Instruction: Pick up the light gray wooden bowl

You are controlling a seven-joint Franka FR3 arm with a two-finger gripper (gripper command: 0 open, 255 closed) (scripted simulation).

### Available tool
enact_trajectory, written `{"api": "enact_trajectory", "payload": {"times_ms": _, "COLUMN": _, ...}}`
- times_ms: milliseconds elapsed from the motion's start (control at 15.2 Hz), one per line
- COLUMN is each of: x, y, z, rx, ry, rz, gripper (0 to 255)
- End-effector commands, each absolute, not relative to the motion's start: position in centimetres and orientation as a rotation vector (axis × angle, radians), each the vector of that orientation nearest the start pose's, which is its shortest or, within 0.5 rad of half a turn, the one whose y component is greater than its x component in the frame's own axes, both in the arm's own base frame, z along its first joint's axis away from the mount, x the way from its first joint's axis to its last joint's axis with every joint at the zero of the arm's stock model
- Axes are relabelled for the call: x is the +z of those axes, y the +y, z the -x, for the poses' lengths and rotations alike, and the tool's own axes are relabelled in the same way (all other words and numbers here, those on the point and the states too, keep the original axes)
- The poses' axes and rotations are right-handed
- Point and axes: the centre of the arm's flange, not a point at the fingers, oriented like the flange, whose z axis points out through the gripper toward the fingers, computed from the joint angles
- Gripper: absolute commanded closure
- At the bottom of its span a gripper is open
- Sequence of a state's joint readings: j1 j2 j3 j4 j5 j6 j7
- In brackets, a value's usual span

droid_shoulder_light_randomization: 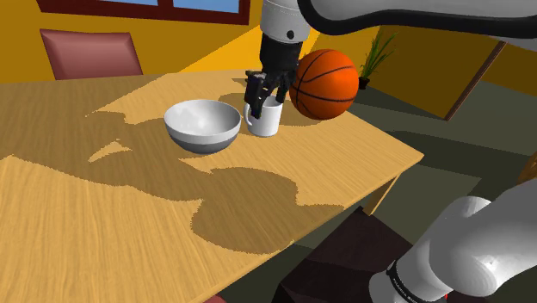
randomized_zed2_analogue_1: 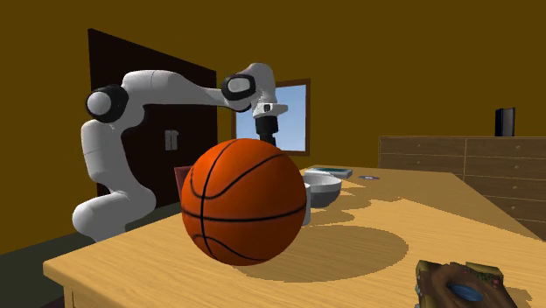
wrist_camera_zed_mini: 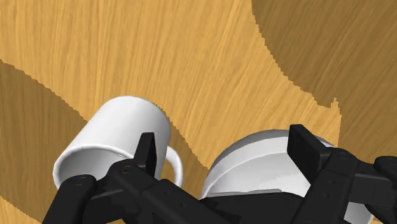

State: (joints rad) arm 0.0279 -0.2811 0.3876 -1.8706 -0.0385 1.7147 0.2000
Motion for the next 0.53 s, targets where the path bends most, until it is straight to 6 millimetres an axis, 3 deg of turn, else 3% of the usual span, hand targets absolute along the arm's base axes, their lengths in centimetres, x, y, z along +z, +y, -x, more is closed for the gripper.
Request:
{"api": "enact_trajectory", "payload": {"times_ms": 0, "x": 62.2, "y": 23.8, "z": -45.0, "rx": -0.220, "ry": -0.347, "rz": 3.220, "gripper": 0}}
{"api": "enact_trajectory", "payload": {"times_ms": 462, "x": 60.8, "y": 31.8, "z": -49.9, "rx": -0.177, "ry": -0.376, "rz": 3.219, "gripper": 0}}
